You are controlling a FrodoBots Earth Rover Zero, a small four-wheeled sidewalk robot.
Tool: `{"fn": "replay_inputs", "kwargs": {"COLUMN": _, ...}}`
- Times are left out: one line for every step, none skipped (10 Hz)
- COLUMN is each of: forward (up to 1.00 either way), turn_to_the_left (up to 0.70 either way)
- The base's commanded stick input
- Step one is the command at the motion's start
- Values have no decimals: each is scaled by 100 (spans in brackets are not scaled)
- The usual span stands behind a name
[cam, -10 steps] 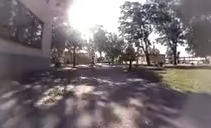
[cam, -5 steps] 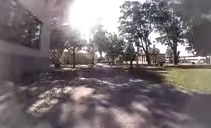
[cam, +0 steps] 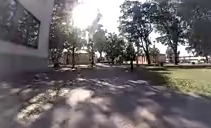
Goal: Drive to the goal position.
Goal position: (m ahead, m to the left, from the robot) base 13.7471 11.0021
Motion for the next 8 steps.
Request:
{"fn": "replay_inputs", "kwargs": {"forward": 61, "turn_to_the_left": 0}}
{"fn": "replay_inputs", "kwargs": {"forward": 68, "turn_to_the_left": 0}}
{"fn": "replay_inputs", "kwargs": {"forward": 70, "turn_to_the_left": 0}}
{"fn": "replay_inputs", "kwargs": {"forward": 70, "turn_to_the_left": 0}}
{"fn": "replay_inputs", "kwargs": {"forward": 70, "turn_to_the_left": 0}}
{"fn": "replay_inputs", "kwargs": {"forward": 70, "turn_to_the_left": 0}}
{"fn": "replay_inputs", "kwargs": {"forward": 70, "turn_to_the_left": 0}}
{"fn": "replay_inputs", "kwargs": {"forward": 70, "turn_to_the_left": 0}}
